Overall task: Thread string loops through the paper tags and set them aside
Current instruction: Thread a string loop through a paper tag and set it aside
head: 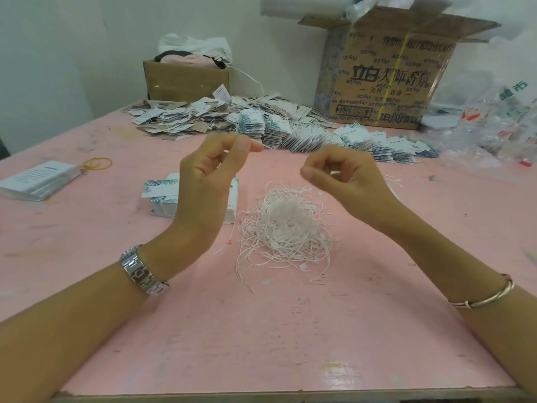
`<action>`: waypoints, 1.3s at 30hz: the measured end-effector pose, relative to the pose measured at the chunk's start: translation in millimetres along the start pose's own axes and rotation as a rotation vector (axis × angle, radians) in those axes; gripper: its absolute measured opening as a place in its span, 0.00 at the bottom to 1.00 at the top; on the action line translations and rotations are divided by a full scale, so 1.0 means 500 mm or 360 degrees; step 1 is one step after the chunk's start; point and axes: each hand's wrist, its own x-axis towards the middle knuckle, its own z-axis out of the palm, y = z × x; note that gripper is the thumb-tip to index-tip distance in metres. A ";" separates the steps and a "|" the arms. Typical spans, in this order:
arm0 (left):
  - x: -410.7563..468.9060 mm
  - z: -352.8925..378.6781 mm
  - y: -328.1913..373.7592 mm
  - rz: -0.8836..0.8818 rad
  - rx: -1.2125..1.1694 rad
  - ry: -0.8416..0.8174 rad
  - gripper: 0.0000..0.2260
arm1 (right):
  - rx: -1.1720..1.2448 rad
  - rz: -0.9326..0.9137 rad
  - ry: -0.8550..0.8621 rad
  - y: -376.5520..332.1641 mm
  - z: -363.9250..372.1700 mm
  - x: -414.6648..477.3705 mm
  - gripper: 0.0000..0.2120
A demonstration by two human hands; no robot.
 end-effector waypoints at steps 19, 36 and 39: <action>-0.026 0.019 -0.013 -0.0182 0.0158 -0.0233 0.09 | -0.0212 0.0201 -0.0037 0.022 -0.017 0.006 0.05; -0.019 0.012 -0.013 -0.0132 0.0163 -0.0167 0.12 | -0.0301 0.0389 -0.0424 0.021 -0.044 0.008 0.04; -0.025 0.015 -0.016 -0.0105 0.0245 -0.0327 0.11 | -0.0359 0.0375 -0.0512 0.022 -0.032 0.004 0.04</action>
